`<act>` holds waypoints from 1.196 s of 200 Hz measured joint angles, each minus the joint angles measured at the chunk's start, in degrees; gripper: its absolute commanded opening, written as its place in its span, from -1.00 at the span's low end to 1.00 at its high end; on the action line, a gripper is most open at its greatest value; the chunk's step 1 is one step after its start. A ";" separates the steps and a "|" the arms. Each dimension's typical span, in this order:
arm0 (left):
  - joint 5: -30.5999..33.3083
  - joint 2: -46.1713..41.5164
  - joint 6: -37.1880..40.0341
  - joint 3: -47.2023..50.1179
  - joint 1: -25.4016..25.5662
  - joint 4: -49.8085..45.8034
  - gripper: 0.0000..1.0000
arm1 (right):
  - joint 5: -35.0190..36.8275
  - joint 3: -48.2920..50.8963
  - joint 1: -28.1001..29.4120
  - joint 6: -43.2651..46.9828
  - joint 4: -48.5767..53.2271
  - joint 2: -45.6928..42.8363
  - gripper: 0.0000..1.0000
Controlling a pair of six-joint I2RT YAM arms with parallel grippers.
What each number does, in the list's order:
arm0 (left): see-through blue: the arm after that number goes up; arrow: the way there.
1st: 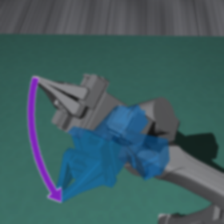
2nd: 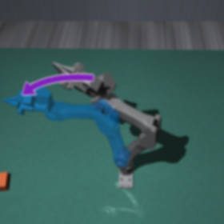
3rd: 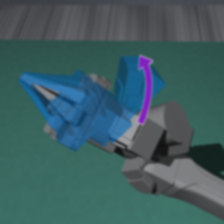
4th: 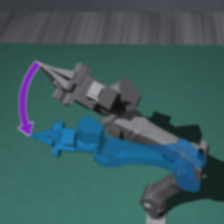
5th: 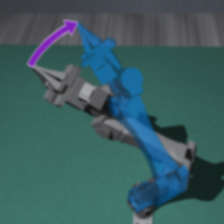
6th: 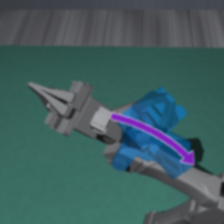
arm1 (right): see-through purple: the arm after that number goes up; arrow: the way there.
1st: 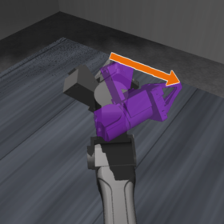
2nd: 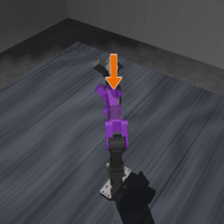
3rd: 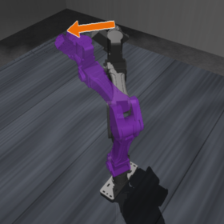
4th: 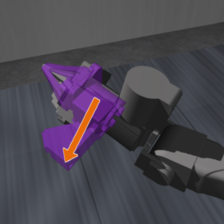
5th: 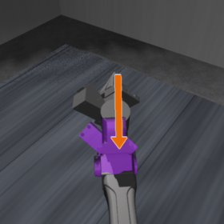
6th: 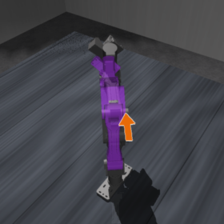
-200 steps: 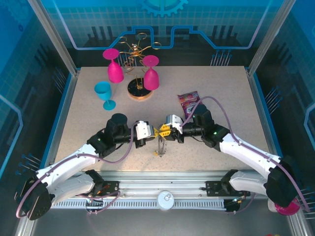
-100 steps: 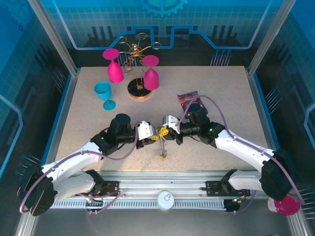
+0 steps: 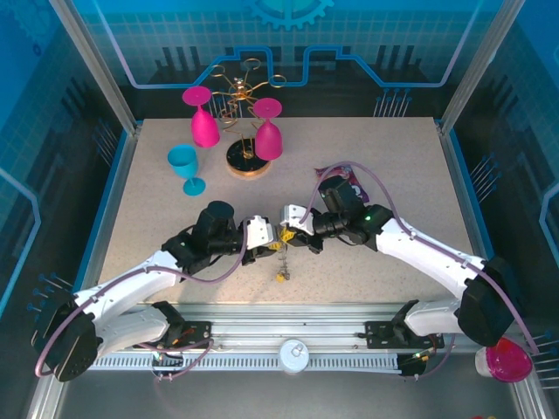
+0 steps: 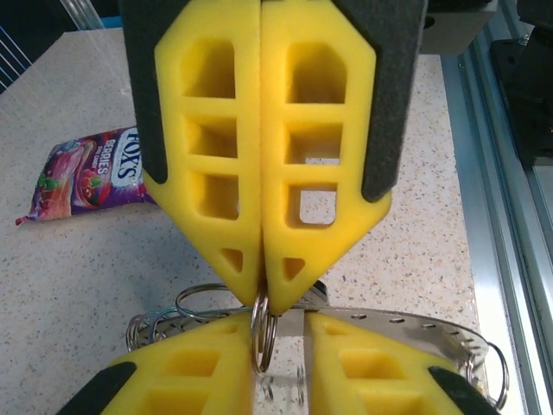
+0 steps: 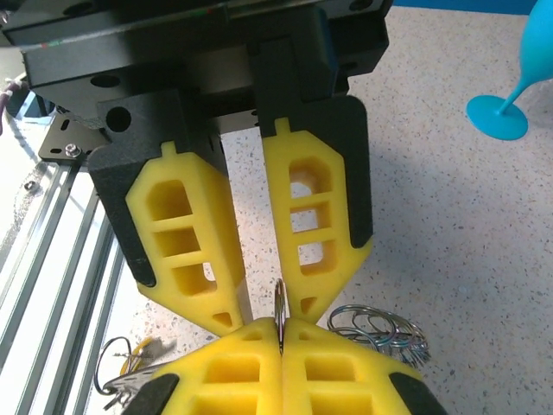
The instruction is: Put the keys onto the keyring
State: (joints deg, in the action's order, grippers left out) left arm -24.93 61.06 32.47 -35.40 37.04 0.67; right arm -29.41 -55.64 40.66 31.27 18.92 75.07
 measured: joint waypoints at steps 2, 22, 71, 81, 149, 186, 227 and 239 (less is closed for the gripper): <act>0.00 0.04 0.02 -0.04 0.00 -0.15 -0.55 | 0.13 -0.13 0.09 0.13 0.22 0.09 -1.00; -0.02 0.04 0.68 -0.13 0.00 -0.48 -0.78 | 0.92 -1.05 0.55 1.33 2.01 0.50 -1.00; -0.37 0.09 0.85 -0.50 0.00 -1.46 -1.00 | 0.68 -1.49 0.85 1.70 3.13 0.79 -0.69; -0.46 0.09 0.83 -0.50 0.00 -1.22 -1.00 | -0.24 0.28 0.24 0.48 0.52 0.09 -0.60; -1.92 -0.02 0.31 -0.02 0.15 2.64 -1.00 | -6.25 9.73 -3.39 -8.44 -13.53 -3.87 -0.62; -1.97 -0.04 -1.07 0.17 -0.07 3.30 -1.00 | -8.13 10.36 -3.78 -9.81 -15.15 -3.93 -1.00; -1.70 -0.04 -2.16 0.31 -0.04 3.54 -0.66 | -8.72 10.29 -4.02 -9.33 -14.32 -4.00 -1.00; -1.68 -0.04 -2.10 0.20 0.00 2.95 -0.64 | -8.41 9.77 -3.98 -8.44 -12.70 -4.02 -1.00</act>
State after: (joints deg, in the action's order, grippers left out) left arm -26.61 61.01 30.37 -35.20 37.04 3.62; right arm -37.82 -45.87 36.69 22.83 6.22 71.05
